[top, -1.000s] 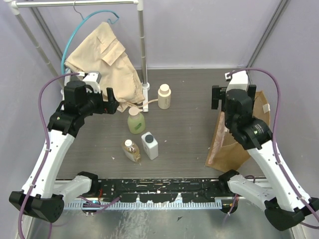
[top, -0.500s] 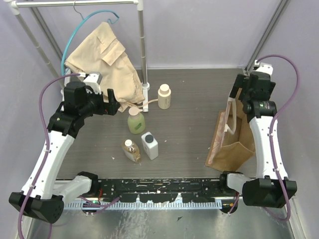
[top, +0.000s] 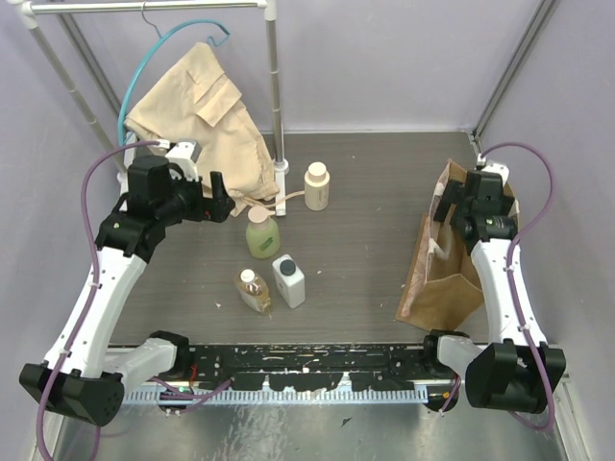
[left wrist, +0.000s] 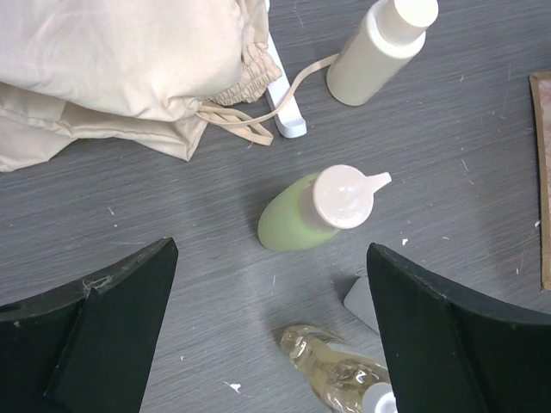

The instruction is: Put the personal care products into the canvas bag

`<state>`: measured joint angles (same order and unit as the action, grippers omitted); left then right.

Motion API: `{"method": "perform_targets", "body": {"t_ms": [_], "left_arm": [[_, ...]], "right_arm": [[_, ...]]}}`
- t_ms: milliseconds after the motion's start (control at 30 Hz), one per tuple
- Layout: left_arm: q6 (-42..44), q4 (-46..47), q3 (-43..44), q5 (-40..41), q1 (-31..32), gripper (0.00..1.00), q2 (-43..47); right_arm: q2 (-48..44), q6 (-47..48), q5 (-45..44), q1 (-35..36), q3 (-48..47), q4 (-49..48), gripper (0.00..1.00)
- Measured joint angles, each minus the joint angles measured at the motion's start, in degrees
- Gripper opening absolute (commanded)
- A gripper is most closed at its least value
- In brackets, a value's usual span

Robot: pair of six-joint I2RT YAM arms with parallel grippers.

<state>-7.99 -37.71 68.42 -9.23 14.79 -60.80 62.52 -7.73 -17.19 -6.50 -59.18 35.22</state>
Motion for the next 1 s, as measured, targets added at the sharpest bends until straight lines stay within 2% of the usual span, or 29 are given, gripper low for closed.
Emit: {"method": "perform_targets", "body": {"t_ms": [300, 533, 1000], "left_arm": [[-0.79, -0.13, -1.46, -0.35, 0.0, 0.98, 2.34], [-1.6, -0.2, -2.58, -0.33, 0.0, 0.98, 2.38], [-2.99, -0.33, -2.91, -0.33, 0.0, 0.98, 2.49]], "right_arm": [[0.44, -1.79, -1.66, -0.11, 8.9, -0.74, 1.0], [5.9, -2.58, 5.88, 0.57, 9.03, -1.95, 1.0], [6.86, -3.43, 10.23, 18.47, 10.38, -2.36, 1.0]]}}
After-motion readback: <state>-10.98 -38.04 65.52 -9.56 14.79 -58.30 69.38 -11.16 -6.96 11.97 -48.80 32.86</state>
